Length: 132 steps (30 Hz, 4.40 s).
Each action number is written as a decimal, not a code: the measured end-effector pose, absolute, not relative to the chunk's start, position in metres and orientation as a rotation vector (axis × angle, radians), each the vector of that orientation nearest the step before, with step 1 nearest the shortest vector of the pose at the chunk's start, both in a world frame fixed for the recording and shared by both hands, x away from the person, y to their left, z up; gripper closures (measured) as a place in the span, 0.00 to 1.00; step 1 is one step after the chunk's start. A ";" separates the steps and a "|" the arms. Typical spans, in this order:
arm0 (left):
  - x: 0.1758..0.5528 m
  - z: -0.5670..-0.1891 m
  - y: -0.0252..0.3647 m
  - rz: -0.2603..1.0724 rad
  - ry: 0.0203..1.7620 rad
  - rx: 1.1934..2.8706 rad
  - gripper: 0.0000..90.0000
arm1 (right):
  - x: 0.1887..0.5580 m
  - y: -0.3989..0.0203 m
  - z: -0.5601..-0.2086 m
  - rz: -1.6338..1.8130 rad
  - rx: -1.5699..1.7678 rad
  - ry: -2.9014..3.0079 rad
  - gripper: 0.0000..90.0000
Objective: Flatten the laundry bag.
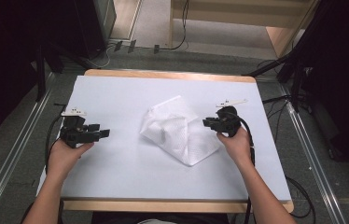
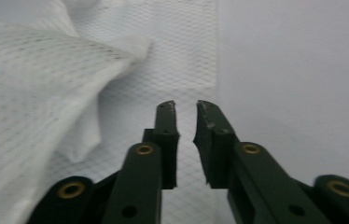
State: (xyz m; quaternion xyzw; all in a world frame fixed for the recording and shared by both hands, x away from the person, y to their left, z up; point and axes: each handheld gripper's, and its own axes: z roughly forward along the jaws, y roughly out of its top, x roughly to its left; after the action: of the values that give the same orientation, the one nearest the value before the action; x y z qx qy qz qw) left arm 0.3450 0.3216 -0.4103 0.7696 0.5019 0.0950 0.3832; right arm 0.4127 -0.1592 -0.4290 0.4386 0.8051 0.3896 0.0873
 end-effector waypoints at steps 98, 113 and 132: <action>0.361 -0.411 0.287 0.201 1.159 2.025 0.47 | 0.369 -0.065 -0.460 1.252 1.112 2.671 0.99; 0.354 -0.410 0.297 0.212 1.193 1.995 0.47 | 0.381 -0.005 -0.445 1.324 0.955 2.704 1.00; 0.374 -0.414 0.247 -0.006 1.145 2.043 0.56 | 0.382 0.001 -0.445 1.296 0.924 2.740 1.00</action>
State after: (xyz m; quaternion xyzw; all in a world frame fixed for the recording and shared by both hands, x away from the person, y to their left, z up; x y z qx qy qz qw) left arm 0.3737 0.2467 -0.4142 0.8036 0.4502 -0.0024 0.3893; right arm 0.3822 0.0014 -0.4450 0.2917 0.8646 0.4089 -0.0137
